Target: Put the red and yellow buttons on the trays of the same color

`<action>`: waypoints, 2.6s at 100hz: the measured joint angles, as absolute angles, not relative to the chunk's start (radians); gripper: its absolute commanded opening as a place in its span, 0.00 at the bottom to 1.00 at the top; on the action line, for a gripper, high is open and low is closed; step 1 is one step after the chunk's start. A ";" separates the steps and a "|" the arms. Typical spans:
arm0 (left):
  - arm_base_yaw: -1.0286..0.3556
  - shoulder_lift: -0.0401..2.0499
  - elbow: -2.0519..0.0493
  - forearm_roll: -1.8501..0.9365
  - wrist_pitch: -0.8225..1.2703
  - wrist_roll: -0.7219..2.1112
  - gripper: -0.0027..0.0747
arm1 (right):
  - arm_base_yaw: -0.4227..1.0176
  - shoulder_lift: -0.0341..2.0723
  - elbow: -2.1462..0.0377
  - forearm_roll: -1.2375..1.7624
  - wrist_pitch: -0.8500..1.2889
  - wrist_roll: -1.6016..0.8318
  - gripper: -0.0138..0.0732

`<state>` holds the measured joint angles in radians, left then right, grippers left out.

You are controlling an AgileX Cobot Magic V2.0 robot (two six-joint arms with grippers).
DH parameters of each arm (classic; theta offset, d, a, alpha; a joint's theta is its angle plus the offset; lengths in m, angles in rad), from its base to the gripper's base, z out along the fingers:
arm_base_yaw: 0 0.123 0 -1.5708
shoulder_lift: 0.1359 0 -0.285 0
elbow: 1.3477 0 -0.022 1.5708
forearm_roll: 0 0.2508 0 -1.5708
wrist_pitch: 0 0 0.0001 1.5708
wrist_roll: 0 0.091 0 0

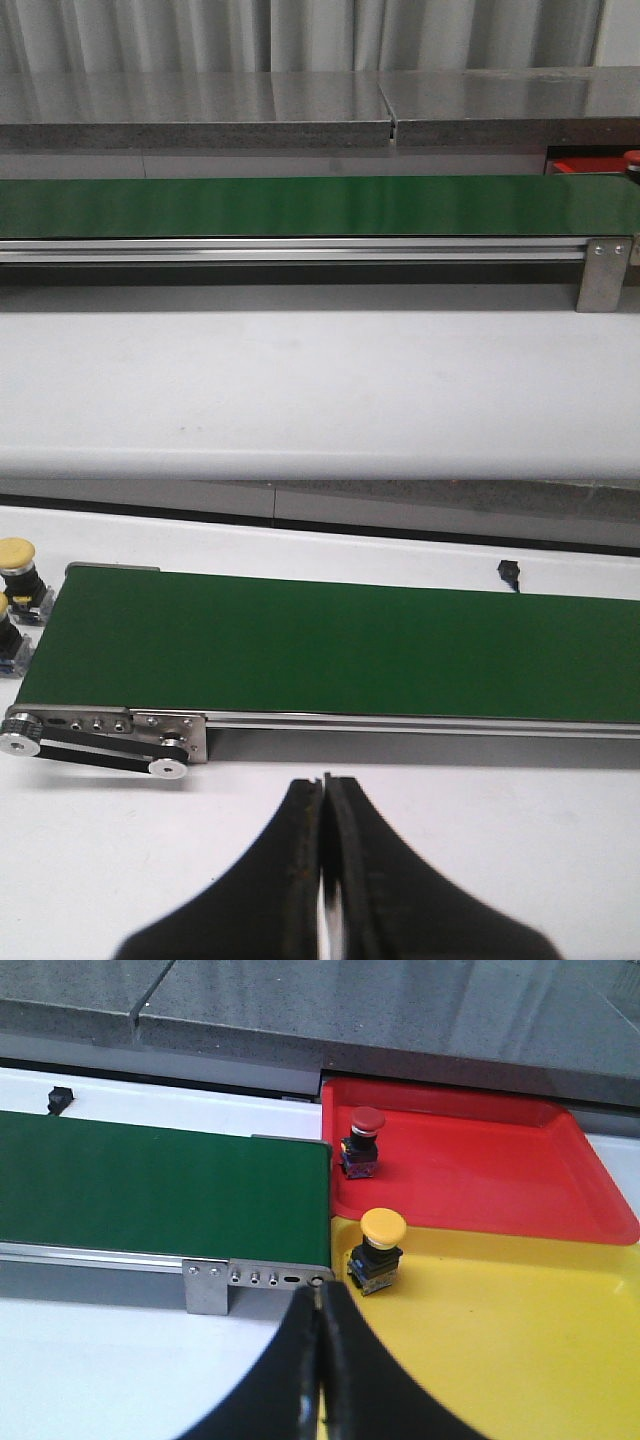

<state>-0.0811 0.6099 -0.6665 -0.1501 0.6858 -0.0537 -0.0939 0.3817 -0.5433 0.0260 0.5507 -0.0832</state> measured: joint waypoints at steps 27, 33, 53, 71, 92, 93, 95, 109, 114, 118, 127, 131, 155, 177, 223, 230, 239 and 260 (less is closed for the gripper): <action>-0.081 0.736 -0.671 -0.150 0.609 -0.058 0.01 | -0.094 0.382 -0.543 0.026 0.551 -0.083 0.02; -0.081 0.762 -0.680 -0.150 0.606 -0.058 0.01 | -0.094 0.382 -0.543 0.026 0.551 -0.083 0.02; -0.081 0.869 -0.761 -0.150 0.605 -0.058 0.01 | -0.094 0.382 -0.543 0.026 0.551 -0.083 0.02; -0.045 0.973 -0.832 -0.152 0.619 -0.058 0.01 | -0.094 0.382 -0.543 0.026 0.551 -0.083 0.02; 0.102 1.065 -0.897 -0.156 0.637 -0.058 0.01 | -0.094 0.382 -0.543 0.026 0.551 -0.083 0.02; 0.111 1.071 -0.902 -0.156 0.638 -0.058 0.01 | -0.094 0.382 -0.543 0.026 0.551 -0.083 0.02; 0.125 1.079 -0.907 -0.156 0.645 -0.056 0.01 | -0.094 0.382 -0.543 0.026 0.551 -0.083 0.02; 0.219 1.141 -0.943 -0.163 0.694 -0.048 0.01 | -0.094 0.382 -0.543 0.026 0.551 -0.083 0.02; 0.253 1.166 -0.960 -0.169 0.710 -0.044 0.03 | -0.094 0.382 -0.543 0.026 0.551 -0.083 0.02; 0.280 1.188 -0.971 -0.174 0.725 -0.042 0.07 | -0.094 0.382 -0.543 0.026 0.551 -0.083 0.02; 0.332 1.234 -0.999 -0.184 0.752 -0.036 0.24 | -0.094 0.382 -0.543 0.026 0.551 -0.083 0.02; 0.355 1.257 -1.010 -0.187 0.759 -0.036 0.33 | -0.094 0.382 -0.543 0.026 0.551 -0.083 0.02; 0.453 1.375 -1.064 -0.195 0.773 -0.035 0.77 | -0.094 0.382 -0.543 0.026 0.551 -0.083 0.02; 0.517 1.469 -1.128 -0.195 0.811 -0.035 0.77 | -0.094 0.382 -0.543 0.026 0.551 -0.083 0.02; 0.673 1.720 -1.327 -0.195 0.947 -0.026 0.77 | -0.094 0.382 -0.543 0.026 0.551 -0.083 0.02; 0.684 1.769 -1.363 -0.195 0.960 -0.019 0.77 | -0.094 0.382 -0.543 0.026 0.551 -0.083 0.02; 0.690 1.831 -1.413 -0.193 0.980 -0.015 0.77 | -0.094 0.382 -0.543 0.026 0.551 -0.083 0.02; 0.690 1.948 -1.522 -0.217 1.023 0.008 0.77 | -0.094 0.382 -0.543 0.026 0.551 -0.083 0.02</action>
